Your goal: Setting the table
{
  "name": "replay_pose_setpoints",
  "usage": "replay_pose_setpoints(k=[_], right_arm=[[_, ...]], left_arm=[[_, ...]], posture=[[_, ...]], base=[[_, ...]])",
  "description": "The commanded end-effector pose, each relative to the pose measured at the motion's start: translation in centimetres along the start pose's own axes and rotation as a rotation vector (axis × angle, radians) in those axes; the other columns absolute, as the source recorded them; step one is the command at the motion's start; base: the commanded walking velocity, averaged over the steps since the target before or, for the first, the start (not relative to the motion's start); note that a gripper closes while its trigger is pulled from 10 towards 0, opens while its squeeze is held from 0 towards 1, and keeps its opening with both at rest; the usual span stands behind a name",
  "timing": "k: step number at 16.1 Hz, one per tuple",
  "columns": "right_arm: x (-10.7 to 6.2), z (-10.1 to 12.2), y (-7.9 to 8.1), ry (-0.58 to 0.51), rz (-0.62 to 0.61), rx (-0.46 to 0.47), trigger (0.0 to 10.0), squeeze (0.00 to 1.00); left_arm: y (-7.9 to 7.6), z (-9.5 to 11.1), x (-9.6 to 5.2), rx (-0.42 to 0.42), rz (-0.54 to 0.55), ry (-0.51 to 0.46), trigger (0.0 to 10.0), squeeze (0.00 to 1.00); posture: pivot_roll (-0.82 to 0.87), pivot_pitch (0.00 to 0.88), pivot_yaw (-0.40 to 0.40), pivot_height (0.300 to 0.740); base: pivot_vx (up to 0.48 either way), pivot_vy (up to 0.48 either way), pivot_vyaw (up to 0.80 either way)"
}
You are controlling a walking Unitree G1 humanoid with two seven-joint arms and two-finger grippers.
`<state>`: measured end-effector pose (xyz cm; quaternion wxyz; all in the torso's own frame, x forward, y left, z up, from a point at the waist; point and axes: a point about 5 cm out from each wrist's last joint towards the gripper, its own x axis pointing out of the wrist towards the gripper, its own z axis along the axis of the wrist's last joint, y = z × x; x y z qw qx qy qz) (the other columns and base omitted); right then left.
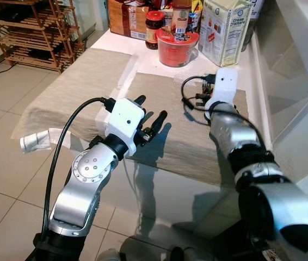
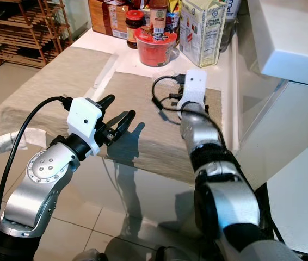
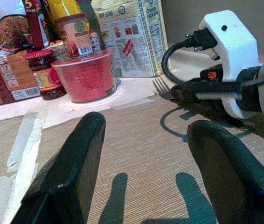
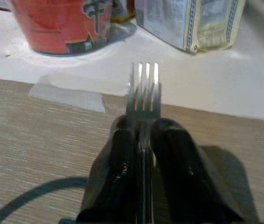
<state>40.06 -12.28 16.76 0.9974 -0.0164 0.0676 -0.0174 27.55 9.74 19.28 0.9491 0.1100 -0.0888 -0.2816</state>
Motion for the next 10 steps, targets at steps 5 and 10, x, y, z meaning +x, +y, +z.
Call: replay_pose_setpoints(k=[5,10], right_arm=[[-1.8,4.0,1.5,-0.376,0.026,-0.139,0.0,0.0],[-1.7,3.2,1.4,-0.279,0.019,-0.052,10.0,1.0]], left_arm=[[0.0,0.5,0.3,0.001,-0.006,-0.014,10.0,0.0],[-0.1,0.5,0.4,0.004,-0.008,-0.015,10.0,0.0]], posture=[[0.09,0.079,0.003,0.74],[0.1,0.076,0.002,0.74]], base=[[0.0,0.0,0.0],[0.0,0.0,0.0]])
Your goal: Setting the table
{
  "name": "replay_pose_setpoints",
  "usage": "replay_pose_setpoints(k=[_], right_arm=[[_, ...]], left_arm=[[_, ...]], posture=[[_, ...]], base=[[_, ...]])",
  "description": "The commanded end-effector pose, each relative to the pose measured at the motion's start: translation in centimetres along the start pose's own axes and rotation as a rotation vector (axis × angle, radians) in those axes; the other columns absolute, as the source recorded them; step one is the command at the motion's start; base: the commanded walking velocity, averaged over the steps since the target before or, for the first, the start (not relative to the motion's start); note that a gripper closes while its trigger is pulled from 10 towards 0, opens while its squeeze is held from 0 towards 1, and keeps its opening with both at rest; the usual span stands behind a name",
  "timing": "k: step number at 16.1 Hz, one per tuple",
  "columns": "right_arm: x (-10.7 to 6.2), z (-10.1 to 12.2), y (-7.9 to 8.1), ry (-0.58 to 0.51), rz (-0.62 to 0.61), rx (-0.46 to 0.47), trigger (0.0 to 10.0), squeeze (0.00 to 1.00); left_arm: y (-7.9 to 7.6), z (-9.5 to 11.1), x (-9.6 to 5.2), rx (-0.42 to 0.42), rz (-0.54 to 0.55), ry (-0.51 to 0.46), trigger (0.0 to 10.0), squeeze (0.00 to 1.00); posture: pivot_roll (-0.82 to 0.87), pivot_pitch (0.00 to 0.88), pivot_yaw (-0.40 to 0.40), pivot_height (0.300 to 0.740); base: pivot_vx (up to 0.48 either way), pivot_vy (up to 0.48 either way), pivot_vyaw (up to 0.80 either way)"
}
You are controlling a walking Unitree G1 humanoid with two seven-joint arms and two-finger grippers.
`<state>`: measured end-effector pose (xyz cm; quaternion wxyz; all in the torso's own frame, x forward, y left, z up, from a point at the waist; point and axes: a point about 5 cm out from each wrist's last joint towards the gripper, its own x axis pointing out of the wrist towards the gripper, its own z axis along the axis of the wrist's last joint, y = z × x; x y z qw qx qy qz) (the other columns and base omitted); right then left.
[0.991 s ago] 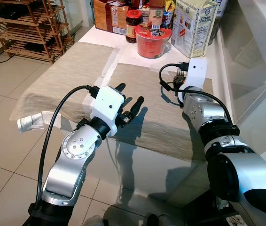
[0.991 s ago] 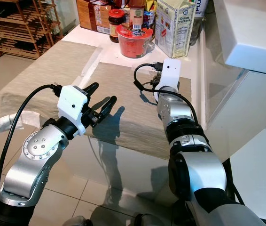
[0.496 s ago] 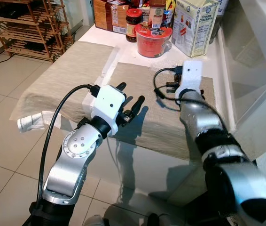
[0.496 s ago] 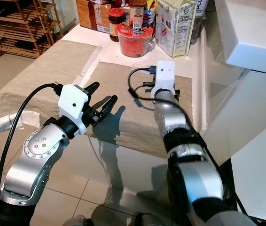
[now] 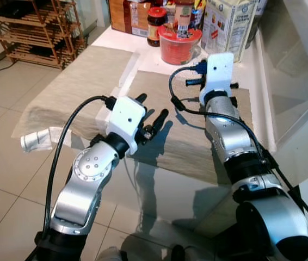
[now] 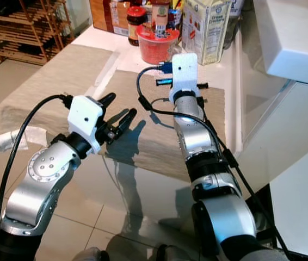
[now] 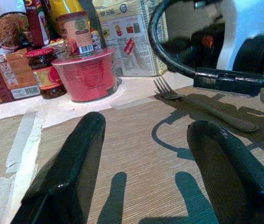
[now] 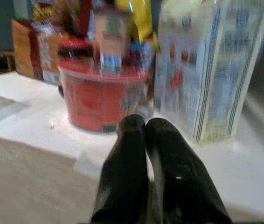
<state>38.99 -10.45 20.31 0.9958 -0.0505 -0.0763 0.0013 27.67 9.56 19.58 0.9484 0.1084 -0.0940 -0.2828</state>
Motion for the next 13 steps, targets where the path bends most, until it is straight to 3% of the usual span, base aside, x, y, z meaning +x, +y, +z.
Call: replay_pose_setpoints(k=[1,13], right_arm=[[-0.14,-0.65,-0.56,0.043,-0.023,0.034,10.0,1.0],[-0.39,-1.59,-1.38,0.09,-0.037,0.036,10.0,1.0]], left_arm=[[-0.08,0.18,0.15,0.004,-0.007,-0.003,10.0,0.0],[-0.18,-0.23,-0.17,-0.002,-0.013,0.011,10.0,0.0]], posture=[[0.1,0.074,0.002,0.74],[0.1,0.08,0.004,0.74]], base=[[0.0,0.0,0.0],[0.0,0.0,0.0]])
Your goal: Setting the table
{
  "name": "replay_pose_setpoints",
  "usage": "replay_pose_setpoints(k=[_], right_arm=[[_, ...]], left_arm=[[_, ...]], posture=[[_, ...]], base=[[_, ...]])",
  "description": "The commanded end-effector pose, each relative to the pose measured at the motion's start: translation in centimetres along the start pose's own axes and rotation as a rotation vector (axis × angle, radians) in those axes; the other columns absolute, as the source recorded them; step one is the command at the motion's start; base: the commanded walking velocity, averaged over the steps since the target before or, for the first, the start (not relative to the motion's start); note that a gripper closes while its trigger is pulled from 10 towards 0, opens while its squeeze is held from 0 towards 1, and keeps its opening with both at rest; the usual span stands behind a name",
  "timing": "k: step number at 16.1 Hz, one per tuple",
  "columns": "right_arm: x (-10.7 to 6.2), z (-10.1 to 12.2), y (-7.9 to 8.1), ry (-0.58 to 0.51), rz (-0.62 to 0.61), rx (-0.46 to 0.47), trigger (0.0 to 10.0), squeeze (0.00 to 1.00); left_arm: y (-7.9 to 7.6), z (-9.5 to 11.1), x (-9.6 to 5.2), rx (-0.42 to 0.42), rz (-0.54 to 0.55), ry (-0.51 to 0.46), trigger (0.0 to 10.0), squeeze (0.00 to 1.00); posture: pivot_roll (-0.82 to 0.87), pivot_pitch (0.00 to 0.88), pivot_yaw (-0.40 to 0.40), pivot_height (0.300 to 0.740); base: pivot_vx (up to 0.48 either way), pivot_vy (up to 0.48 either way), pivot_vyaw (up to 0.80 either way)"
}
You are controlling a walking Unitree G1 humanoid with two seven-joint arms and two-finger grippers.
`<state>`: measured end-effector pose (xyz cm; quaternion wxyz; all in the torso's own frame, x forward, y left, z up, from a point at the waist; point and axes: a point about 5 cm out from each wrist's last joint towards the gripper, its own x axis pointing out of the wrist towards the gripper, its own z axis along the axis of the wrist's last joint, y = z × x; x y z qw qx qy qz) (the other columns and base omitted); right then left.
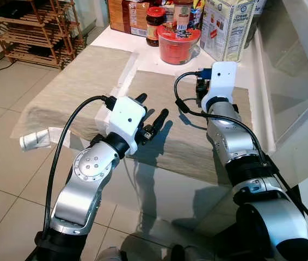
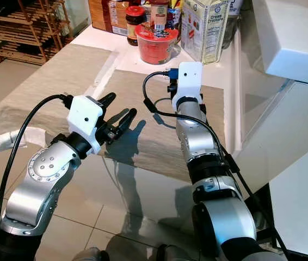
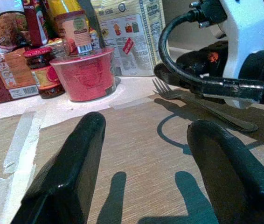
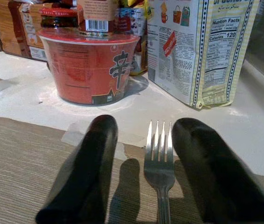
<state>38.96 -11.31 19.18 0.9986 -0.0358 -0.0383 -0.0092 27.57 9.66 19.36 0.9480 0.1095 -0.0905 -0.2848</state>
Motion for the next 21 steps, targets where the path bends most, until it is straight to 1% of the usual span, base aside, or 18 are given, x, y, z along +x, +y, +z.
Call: replay_pose_setpoints(k=[1,3,4,6,7,8,9,10,12,15,16,18,21], right_arm=[[-0.1,-0.4,-0.9,0.012,-0.022,0.0,10.0,1.0],[0.1,-0.6,-1.3,0.012,-0.03,-0.019,10.0,1.0],[0.2,-0.7,-1.5,0.015,-0.035,-0.027,10.0,1.0],[0.2,-0.9,-1.7,0.028,-0.044,-0.022,10.0,1.0],[0.4,-0.6,-1.7,0.034,-0.057,-0.023,10.0,1.0],[0.5,-0.3,-1.6,0.044,-0.068,-0.02,10.0,0.19],[0.6,-0.2,-1.5,0.051,-0.069,-0.001,10.0,0.0],[0.7,-0.2,-1.4,0.088,-0.066,0.045,10.0,0.0],[0.8,-1.2,-1.4,0.193,-0.054,0.122,10.0,0.0],[0.5,-3.1,-1.5,0.323,-0.048,0.166,10.0,0.0],[0.4,-3.4,-1.4,0.352,-0.047,0.177,10.0,0.0],[0.3,-3.3,-0.8,0.386,-0.018,0.179,10.0,0.0],[0.4,-2.6,-0.8,0.368,-0.018,0.159,10.0,0.0]], left_arm=[[-0.3,-0.6,-0.5,-0.003,-0.022,0.021,10.0,0.0],[-0.6,-1.3,-1.6,0.007,-0.068,0.047,10.0,0.0],[-0.4,-1.5,-2.1,0.007,-0.081,0.059,10.0,0.0],[0.0,-1.5,-2.7,0.025,-0.092,0.071,10.0,0.0],[0.1,-1.4,-2.7,0.029,-0.091,0.067,10.0,0.0],[0.1,-1.2,-2.6,0.031,-0.091,0.06,10.0,0.0],[0.1,-1.1,-2.5,0.031,-0.093,0.056,10.0,0.0],[-0.1,-1.0,-2.5,0.028,-0.096,0.051,10.0,0.0],[-0.3,-1.0,-2.3,0.017,-0.097,0.043,10.0,0.0],[-0.5,-0.9,-2.2,0.011,-0.098,0.038,10.0,0.0],[-0.6,-0.9,-2.2,0.01,-0.099,0.037,10.0,0.0],[-0.6,-0.8,-2.2,0.009,-0.098,0.033,10.0,0.0],[-0.5,-0.6,-2.1,0.01,-0.093,0.028,10.0,0.0]], posture=[[0.1,0.08,0.007,0.74],[0.1,0.08,0.007,0.74],[0.11,0.079,0.01,0.74],[0.12,0.076,0.012,0.74],[0.12,0.075,0.013,0.74],[0.12,0.075,0.013,0.74],[0.12,0.075,0.013,0.74],[0.12,0.075,0.013,0.74],[0.11,0.065,0.007,0.74],[0.11,0.062,0.004,0.74],[0.12,0.062,0.002,0.74],[0.12,0.061,0.002,0.74],[0.11,0.061,0.002,0.74]], base=[[0.0,0.0,0.0],[0.0,0.0,0.0],[0.0,0.0,0.0],[0.0,0.0,0.0],[0.0,0.0,0.0],[0.0,0.0,0.0],[0.0,0.0,0.0],[0.0,0.0,0.0],[0.0,0.0,0.0],[0.0,0.0,0.0],[0.0,0.0,0.0],[0.0,0.0,0.0],[0.0,0.0,0.0]])
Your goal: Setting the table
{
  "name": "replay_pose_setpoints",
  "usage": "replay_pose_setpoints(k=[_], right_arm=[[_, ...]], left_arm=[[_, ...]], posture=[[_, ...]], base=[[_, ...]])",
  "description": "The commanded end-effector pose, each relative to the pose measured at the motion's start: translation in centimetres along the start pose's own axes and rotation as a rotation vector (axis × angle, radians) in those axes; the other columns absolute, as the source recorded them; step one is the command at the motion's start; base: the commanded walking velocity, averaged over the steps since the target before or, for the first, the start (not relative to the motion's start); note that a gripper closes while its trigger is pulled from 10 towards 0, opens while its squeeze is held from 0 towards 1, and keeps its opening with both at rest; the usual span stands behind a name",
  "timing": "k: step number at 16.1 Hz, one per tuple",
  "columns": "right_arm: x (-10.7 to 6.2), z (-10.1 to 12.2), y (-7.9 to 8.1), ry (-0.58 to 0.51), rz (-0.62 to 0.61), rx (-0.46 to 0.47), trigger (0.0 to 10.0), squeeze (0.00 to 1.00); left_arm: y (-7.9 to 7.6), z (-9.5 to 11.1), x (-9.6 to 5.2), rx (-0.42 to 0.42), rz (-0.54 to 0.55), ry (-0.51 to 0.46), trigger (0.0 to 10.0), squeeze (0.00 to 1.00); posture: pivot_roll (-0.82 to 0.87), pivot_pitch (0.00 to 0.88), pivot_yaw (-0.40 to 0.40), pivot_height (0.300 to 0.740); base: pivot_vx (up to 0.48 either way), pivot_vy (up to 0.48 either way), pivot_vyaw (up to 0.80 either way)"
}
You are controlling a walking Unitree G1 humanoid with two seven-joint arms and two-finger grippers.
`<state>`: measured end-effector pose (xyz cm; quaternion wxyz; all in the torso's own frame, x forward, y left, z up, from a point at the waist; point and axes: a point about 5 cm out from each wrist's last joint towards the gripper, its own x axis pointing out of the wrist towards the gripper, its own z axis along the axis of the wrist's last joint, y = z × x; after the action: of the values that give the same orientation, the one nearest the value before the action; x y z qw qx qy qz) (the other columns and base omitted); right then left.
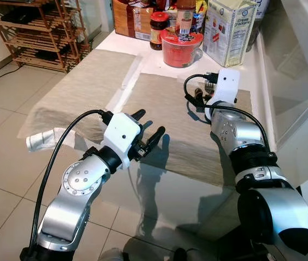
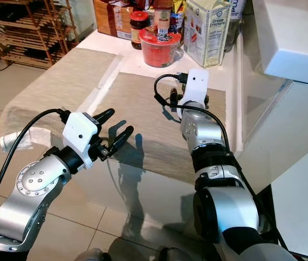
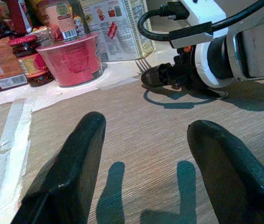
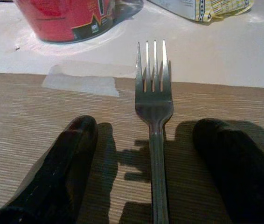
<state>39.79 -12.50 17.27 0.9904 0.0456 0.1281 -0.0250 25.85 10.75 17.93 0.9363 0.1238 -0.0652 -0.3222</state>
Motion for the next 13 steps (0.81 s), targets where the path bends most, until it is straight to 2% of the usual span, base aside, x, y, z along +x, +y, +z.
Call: replay_pose_setpoints(k=[1,6,10,13], right_arm=[[-0.2,0.3,0.3,-0.005,0.01,-0.016,10.0,0.0],[-0.3,-0.7,0.4,0.076,0.017,0.004,10.0,0.0],[-0.6,-0.4,0.3,0.063,0.01,-0.008,10.0,0.0],[-0.4,-1.4,-0.2,0.087,-0.007,-0.02,10.0,0.0]], left_arm=[[-0.1,0.6,0.2,0.004,-0.004,-0.02,10.0,0.0],[-0.1,0.8,0.4,-0.001,0.007,-0.029,10.0,0.0],[-0.1,0.9,0.5,-0.001,0.011,-0.033,10.0,0.0],[-0.1,0.9,0.6,0.0,0.01,-0.035,10.0,0.0]], posture=[[0.11,0.061,0.002,0.74],[0.11,0.06,-0.001,0.74],[0.11,0.061,0.0,0.74],[0.11,0.061,-0.001,0.74]], base=[[0.0,0.0,0.0],[0.0,0.0,0.0],[0.0,0.0,0.0],[0.0,0.0,0.0]])
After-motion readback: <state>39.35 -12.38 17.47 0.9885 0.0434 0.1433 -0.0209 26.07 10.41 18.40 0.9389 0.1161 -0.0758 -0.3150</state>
